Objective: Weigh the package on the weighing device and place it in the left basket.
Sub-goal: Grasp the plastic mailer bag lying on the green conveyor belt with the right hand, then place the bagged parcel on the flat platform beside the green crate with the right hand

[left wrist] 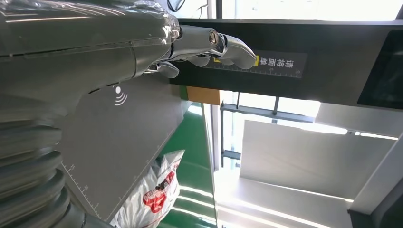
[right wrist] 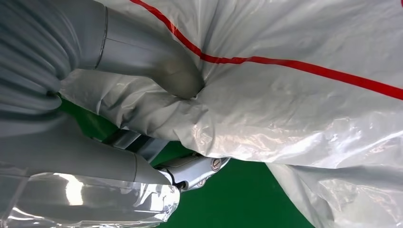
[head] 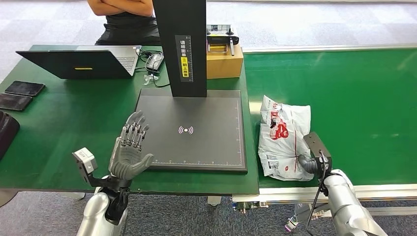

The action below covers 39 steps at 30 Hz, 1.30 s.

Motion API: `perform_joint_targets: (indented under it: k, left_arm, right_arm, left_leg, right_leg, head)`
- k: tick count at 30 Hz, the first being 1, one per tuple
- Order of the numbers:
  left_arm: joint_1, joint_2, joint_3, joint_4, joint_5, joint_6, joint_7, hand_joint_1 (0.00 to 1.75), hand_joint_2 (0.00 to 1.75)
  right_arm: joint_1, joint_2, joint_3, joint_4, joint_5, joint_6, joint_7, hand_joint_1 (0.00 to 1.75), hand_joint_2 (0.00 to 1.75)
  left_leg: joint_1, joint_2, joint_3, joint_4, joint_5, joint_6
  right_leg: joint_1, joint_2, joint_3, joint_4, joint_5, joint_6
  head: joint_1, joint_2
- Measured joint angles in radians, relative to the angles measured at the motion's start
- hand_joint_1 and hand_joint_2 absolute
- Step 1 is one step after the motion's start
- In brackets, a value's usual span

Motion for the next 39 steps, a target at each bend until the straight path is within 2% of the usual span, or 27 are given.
perform_joint_targets:
  k: [4, 8, 16, 23, 29, 32, 39]
  left_arm:
    - [0.019, 0.000, 0.000, -0.006, 0.004, 0.010, -0.002, 0.00, 1.75]
    - [0.033, -0.001, 0.001, -0.017, 0.005, 0.012, -0.003, 0.00, 1.75]
    - [0.027, -0.005, 0.001, -0.018, 0.005, 0.009, -0.002, 0.00, 1.75]
    - [0.022, -0.005, 0.001, -0.018, 0.001, 0.000, -0.003, 0.00, 1.75]
    - [0.011, -0.005, -0.001, -0.017, -0.002, -0.010, -0.008, 0.00, 1.75]
    - [0.000, -0.005, -0.007, -0.013, -0.003, -0.012, -0.014, 0.00, 1.75]
    - [-0.020, -0.005, -0.026, 0.003, 0.004, -0.010, -0.034, 0.00, 1.75]
  right_arm:
    - [0.041, 0.020, -0.001, -0.060, -0.069, -0.108, -0.121, 1.75, 1.75]
    - [0.100, 0.057, -0.002, -0.205, -0.148, -0.221, -0.221, 1.75, 1.75]
    - [0.217, 0.103, 0.008, -0.515, -0.149, -0.370, -0.265, 1.75, 1.75]
    - [0.253, 0.111, 0.034, -0.659, -0.132, -0.413, -0.282, 1.75, 1.75]
    - [0.254, 0.110, 0.071, -0.740, -0.107, -0.440, -0.303, 1.75, 1.75]
    - [0.235, 0.109, 0.121, -0.744, -0.072, -0.452, -0.307, 1.75, 1.75]
    - [0.107, 0.105, 0.283, -0.685, -0.033, -0.475, -0.317, 1.75, 1.75]
  left_leg:
    - [0.000, -0.001, -0.003, 0.000, 0.000, 0.000]
    - [0.000, -0.001, -0.006, 0.000, 0.000, 0.000]
    - [0.000, -0.001, -0.010, 0.000, 0.000, 0.000]
    - [0.000, -0.001, -0.010, 0.000, 0.000, 0.000]
    - [0.000, -0.001, -0.010, 0.000, 0.000, 0.000]
    - [0.000, -0.001, -0.010, 0.000, 0.000, 0.000]
    - [0.000, 0.000, -0.010, 0.000, 0.001, -0.001]
  right_leg:
    - [0.000, -0.001, -0.002, 0.000, 0.000, 0.000]
    - [0.000, -0.001, -0.005, 0.000, 0.000, 0.000]
    - [0.000, -0.001, -0.009, 0.001, 0.000, 0.000]
    - [-0.001, -0.001, -0.010, 0.001, 0.000, 0.000]
    - [0.000, -0.001, -0.010, 0.001, 0.000, 0.000]
    - [0.000, 0.000, -0.010, 0.001, 0.000, 0.000]
    - [-0.001, 0.001, -0.011, 0.002, 0.001, -0.001]
  head:
    - [0.000, 0.000]
    - [0.000, 0.000]
    - [0.000, 0.000]
    - [0.000, 0.000]
    - [0.000, 0.000]
    - [0.000, 0.000]
    - [0.000, 0.000]
